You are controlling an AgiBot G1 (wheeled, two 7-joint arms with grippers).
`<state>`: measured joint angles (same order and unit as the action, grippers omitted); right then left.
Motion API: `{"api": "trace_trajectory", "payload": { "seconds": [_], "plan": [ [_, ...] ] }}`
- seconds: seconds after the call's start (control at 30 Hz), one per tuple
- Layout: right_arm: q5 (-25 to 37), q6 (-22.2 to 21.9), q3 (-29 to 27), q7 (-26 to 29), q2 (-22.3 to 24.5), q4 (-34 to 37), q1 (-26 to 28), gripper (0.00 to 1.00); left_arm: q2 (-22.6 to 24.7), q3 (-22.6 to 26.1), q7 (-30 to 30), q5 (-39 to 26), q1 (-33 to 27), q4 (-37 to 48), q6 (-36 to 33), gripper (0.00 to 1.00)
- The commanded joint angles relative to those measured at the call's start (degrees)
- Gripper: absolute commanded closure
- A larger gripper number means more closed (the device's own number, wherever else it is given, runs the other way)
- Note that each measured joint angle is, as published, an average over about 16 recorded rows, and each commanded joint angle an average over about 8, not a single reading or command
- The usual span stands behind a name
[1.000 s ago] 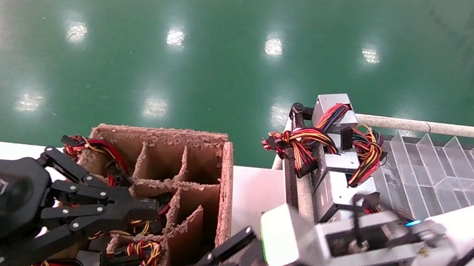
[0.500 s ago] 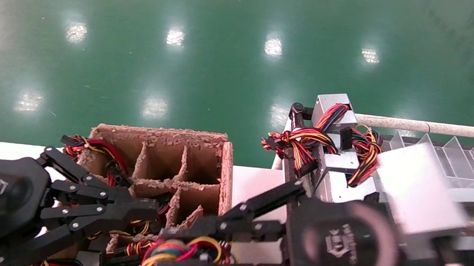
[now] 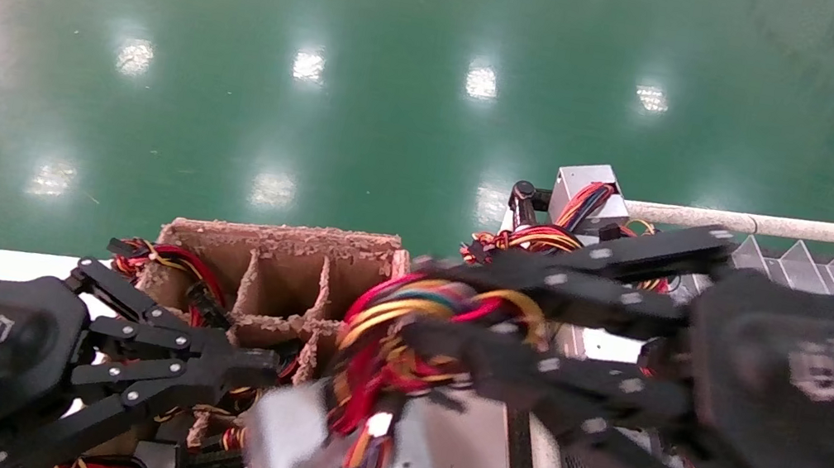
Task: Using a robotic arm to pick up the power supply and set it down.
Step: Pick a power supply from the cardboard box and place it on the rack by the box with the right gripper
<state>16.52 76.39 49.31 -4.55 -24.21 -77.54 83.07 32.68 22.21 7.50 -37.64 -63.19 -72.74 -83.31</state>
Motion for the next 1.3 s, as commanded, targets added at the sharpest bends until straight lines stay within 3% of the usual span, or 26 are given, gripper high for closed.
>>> {"api": "trace_trajectory", "payload": {
  "seconds": [0.03, 0.37, 0.7, 1.07, 1.3],
  "plan": [
    [-1.3, -0.1, -0.7, -0.7, 1.6, -0.2, -0.7, 1.0, 0.0, 0.0, 0.0, 0.0, 0.0, 0.0, 0.0, 1.0],
    [-6.3, 1.0, -1.9, -3.7, 13.9, -0.4, -5.0, 1.0, 0.0, 0.0, 0.0, 0.0, 0.0, 0.0, 0.0, 1.0],
    [-12.4, 6.0, 2.2, -8.7, 24.8, -0.2, -11.6, 1.0, 0.0, 0.0, 0.0, 0.0, 0.0, 0.0, 0.0, 1.0],
    [-21.2, 8.3, 12.9, -17.7, 33.9, 0.2, -17.1, 1.0, 0.0, 0.0, 0.0, 0.0, 0.0, 0.0, 0.0, 1.0],
    [-29.3, 6.7, 22.3, -26.0, 37.5, 0.4, -18.4, 1.0, 0.0, 0.0, 0.0, 0.0, 0.0, 0.0, 0.0, 1.0]
  ]
}}
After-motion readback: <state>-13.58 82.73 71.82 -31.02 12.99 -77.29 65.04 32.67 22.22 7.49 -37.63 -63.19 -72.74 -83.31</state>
